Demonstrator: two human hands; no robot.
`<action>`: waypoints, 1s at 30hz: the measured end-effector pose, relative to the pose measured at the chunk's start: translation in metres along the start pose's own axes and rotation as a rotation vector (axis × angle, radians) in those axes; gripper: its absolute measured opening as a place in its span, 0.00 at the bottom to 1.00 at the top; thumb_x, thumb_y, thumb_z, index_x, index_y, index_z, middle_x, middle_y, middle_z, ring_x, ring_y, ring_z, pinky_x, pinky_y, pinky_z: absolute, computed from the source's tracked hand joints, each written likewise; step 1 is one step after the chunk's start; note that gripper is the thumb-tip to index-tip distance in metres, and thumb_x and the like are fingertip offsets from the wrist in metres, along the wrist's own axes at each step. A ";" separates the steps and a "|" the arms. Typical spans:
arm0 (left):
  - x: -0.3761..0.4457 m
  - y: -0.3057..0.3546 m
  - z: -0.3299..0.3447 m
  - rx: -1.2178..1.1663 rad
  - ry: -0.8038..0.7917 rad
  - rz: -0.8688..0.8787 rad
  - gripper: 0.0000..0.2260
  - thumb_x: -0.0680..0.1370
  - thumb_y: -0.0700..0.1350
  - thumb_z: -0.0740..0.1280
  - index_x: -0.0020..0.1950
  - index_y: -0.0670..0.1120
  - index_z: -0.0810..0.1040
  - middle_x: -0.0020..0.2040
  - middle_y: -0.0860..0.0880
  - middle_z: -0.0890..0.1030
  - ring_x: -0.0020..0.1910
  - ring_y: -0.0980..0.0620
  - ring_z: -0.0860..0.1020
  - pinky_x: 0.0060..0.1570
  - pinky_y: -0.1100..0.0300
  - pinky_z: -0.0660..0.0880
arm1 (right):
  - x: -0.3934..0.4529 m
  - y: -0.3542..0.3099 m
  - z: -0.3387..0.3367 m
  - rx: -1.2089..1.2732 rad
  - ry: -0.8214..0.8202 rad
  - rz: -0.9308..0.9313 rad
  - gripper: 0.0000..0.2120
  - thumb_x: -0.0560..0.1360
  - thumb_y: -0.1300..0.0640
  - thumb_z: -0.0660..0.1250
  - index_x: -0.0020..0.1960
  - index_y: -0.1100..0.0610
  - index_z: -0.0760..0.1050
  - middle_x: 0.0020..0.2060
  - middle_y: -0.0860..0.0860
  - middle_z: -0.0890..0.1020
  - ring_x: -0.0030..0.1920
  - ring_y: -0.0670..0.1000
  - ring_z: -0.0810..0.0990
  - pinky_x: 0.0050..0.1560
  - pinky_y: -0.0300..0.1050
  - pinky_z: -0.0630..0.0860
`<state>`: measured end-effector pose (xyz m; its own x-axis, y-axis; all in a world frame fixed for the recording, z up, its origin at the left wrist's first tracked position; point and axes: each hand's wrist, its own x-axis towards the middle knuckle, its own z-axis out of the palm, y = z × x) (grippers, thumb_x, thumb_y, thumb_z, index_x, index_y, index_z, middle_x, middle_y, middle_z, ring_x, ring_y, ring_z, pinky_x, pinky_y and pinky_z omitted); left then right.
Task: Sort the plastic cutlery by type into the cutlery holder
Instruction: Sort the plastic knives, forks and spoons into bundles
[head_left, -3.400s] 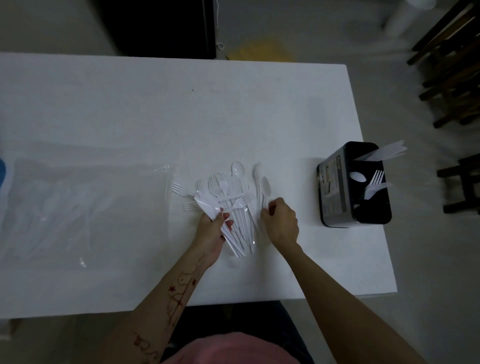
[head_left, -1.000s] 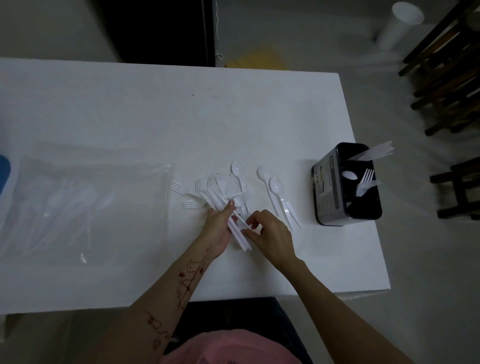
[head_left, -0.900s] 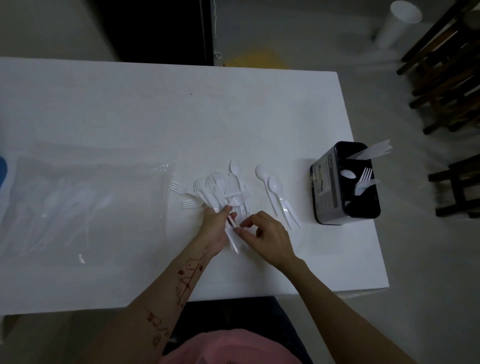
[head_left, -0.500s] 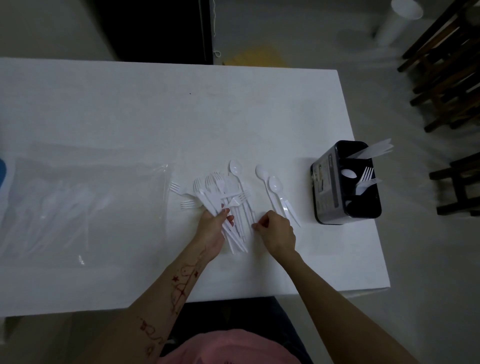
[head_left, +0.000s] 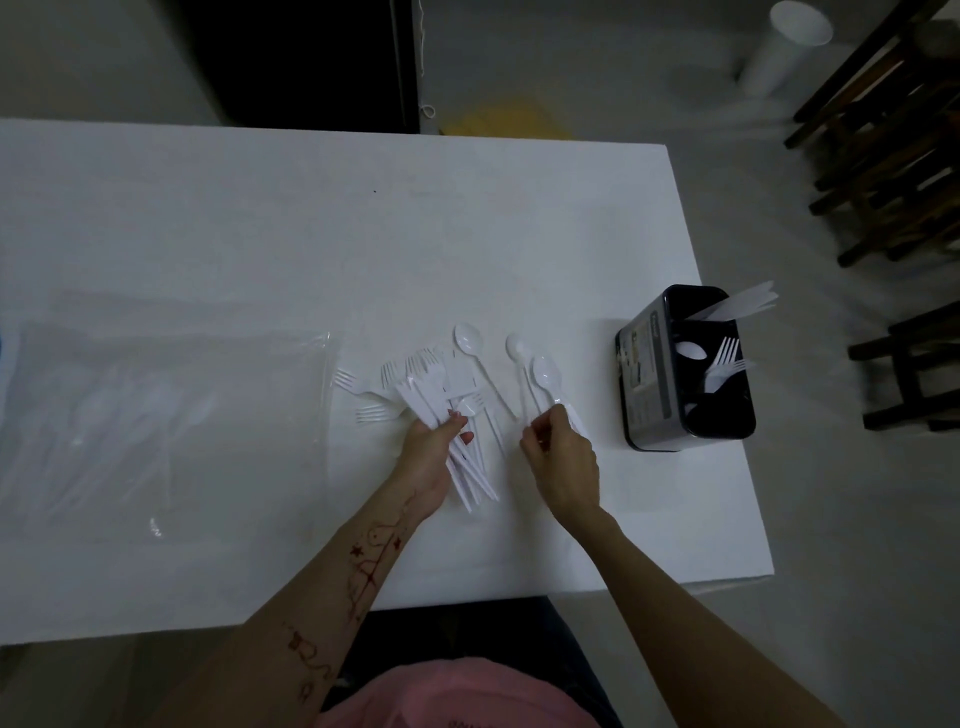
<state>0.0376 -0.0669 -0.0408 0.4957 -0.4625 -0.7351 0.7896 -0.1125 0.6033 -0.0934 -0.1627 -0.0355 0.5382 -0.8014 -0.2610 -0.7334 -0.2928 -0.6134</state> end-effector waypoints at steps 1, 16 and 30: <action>0.000 0.000 0.001 -0.016 -0.033 0.009 0.09 0.78 0.38 0.66 0.57 0.45 0.77 0.54 0.46 0.80 0.51 0.49 0.78 0.52 0.58 0.74 | -0.001 -0.001 0.000 0.030 -0.023 -0.101 0.06 0.80 0.54 0.64 0.47 0.55 0.69 0.37 0.48 0.78 0.36 0.48 0.77 0.36 0.44 0.74; 0.000 0.000 -0.009 0.003 0.070 -0.019 0.13 0.81 0.39 0.61 0.65 0.44 0.72 0.46 0.50 0.78 0.43 0.53 0.76 0.44 0.58 0.73 | 0.000 0.006 0.015 -0.274 -0.170 -0.028 0.08 0.79 0.52 0.65 0.48 0.57 0.72 0.45 0.51 0.78 0.40 0.50 0.76 0.39 0.43 0.70; -0.003 0.006 0.002 -0.041 -0.069 0.075 0.15 0.77 0.38 0.67 0.63 0.38 0.74 0.50 0.40 0.80 0.48 0.43 0.80 0.49 0.51 0.79 | -0.001 -0.009 0.011 0.038 -0.215 -0.450 0.07 0.80 0.51 0.64 0.48 0.54 0.74 0.42 0.47 0.82 0.40 0.46 0.80 0.42 0.47 0.80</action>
<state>0.0399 -0.0678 -0.0345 0.5293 -0.5276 -0.6644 0.7658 -0.0400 0.6418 -0.0833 -0.1537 -0.0377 0.8743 -0.4730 -0.1090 -0.3951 -0.5629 -0.7260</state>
